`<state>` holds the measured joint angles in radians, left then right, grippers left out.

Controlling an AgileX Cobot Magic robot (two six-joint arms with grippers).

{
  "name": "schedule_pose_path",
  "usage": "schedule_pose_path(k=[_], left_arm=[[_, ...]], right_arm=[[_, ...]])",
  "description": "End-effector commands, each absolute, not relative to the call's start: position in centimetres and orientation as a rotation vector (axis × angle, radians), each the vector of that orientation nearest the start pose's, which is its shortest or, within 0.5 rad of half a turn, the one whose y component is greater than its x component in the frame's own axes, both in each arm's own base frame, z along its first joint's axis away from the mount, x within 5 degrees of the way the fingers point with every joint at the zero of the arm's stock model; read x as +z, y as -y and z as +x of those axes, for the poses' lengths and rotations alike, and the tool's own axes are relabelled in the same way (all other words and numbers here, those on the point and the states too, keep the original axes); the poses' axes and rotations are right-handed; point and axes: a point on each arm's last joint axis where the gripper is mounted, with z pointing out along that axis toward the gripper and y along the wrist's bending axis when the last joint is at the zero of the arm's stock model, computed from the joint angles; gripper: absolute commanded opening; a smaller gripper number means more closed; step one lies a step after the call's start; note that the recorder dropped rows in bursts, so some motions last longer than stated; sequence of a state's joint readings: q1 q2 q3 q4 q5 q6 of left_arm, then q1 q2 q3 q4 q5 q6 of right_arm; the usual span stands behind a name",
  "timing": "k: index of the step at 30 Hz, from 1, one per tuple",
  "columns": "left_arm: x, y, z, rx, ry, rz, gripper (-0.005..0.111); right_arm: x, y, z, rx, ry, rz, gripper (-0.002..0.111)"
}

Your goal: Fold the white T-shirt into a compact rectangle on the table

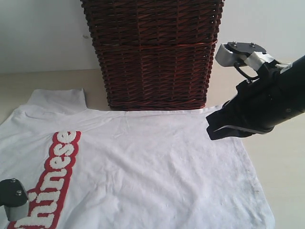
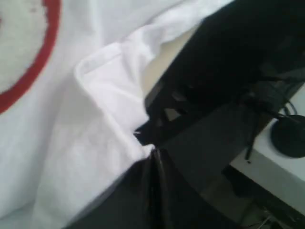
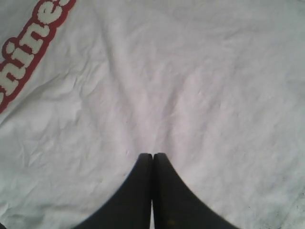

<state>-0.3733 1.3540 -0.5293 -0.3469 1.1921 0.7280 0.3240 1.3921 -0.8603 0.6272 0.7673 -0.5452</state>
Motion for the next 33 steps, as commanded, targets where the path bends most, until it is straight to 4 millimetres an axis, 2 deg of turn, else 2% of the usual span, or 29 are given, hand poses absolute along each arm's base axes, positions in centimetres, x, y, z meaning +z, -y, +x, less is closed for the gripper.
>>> schedule_pose_path(k=[1, 5, 9, 12, 14, 19, 21, 23, 27, 30, 33], left_arm=[[17.7, 9.4, 11.9, -0.748, -2.995, 1.542, 0.000], [18.4, 10.7, 10.9, -0.746, -2.918, 1.644, 0.000], [18.8, 12.1, 10.2, -0.875, -2.963, 1.517, 0.000], [18.8, 12.5, 9.6, -0.865, -2.982, 1.534, 0.000], [18.8, 12.7, 9.3, -0.853, -2.973, 1.576, 0.006], [18.8, 13.0, 8.9, -0.822, -2.966, 1.628, 0.040], [18.7, 12.8, 8.9, -0.782, -2.995, 1.609, 0.049], [18.7, 12.5, 9.2, -0.704, -3.010, 1.616, 0.054], [19.9, 12.9, 10.7, -0.558, -2.992, 1.574, 0.052], [21.5, 14.0, 12.6, -0.524, -2.857, 1.531, 0.052], [21.5, 15.1, 14.5, -0.479, -2.685, 1.399, 0.053]], right_arm=[[24.6, -11.8, 23.4, 0.643, -2.584, -0.645, 0.000], [24.6, -11.8, 23.4, 0.647, -2.583, -0.641, 0.000], [24.6, -11.8, 23.4, 0.649, -2.579, -0.643, 0.000], [24.6, -11.8, 23.4, 0.648, -2.577, -0.643, 0.000], [24.6, -11.8, 23.4, 0.648, -2.577, -0.643, 0.000], [24.6, -11.8, 23.5, 0.632, -2.574, -0.653, 0.000], [24.5, -11.6, 23.5, 0.608, -2.578, -0.662, 0.000], [24.3, -11.4, 23.6, 0.573, -2.610, -0.620, 0.000], [23.5, -10.6, 24.0, 0.441, -2.680, -0.561, 0.007], [22.6, -10.1, 24.1, 0.368, -2.762, -0.520, 0.017], [21.1, -9.5, 23.7, 0.292, -2.875, -0.479, 0.030]])
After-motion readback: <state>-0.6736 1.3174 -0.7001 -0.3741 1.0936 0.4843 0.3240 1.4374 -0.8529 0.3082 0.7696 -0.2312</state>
